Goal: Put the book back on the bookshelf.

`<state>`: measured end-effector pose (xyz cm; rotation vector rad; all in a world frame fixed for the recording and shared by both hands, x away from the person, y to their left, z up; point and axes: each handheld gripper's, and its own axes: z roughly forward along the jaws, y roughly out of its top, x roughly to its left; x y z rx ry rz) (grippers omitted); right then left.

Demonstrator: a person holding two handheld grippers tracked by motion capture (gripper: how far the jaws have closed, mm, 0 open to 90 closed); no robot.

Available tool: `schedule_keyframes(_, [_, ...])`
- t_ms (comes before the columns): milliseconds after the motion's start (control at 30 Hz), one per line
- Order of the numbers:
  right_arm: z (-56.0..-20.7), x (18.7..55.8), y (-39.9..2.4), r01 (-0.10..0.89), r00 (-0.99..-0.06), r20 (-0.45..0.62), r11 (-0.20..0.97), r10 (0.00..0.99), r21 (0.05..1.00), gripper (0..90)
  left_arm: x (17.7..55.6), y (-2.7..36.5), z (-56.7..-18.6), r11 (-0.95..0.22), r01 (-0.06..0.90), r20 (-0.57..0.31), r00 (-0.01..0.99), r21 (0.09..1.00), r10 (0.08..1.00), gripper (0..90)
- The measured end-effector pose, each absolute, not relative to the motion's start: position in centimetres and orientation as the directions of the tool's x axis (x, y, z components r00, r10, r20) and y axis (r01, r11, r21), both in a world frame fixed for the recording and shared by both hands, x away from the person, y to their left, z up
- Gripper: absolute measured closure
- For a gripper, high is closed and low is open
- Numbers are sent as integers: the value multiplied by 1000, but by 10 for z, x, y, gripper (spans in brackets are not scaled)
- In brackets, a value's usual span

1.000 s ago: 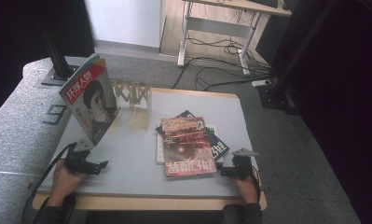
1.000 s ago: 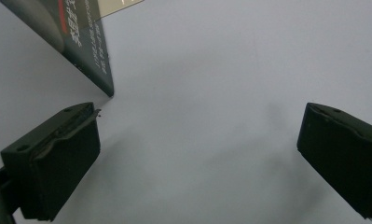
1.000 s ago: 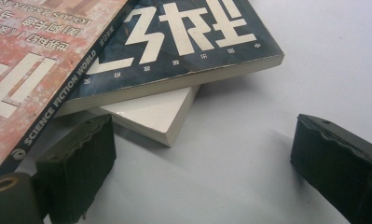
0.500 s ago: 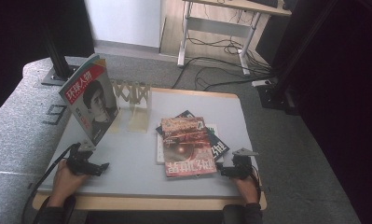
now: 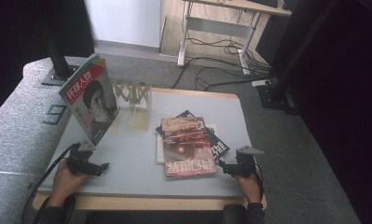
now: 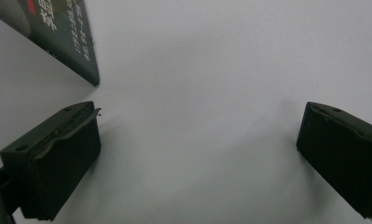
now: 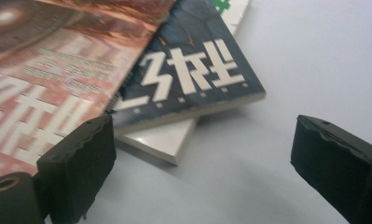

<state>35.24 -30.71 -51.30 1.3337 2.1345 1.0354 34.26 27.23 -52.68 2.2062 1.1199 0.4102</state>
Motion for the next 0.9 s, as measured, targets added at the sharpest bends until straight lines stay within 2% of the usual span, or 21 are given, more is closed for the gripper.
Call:
schedule_keyframes(367, [-502,357,-285,568,-513,72,275,856,776,42,343,272,-527,-446,612,-5,592,653,806,0])
schedule_keyframes(900, [-501,365,-238,546,-602,65,351,796,761,30,343,272,-527,-446,612,-5,592,653,806,0])
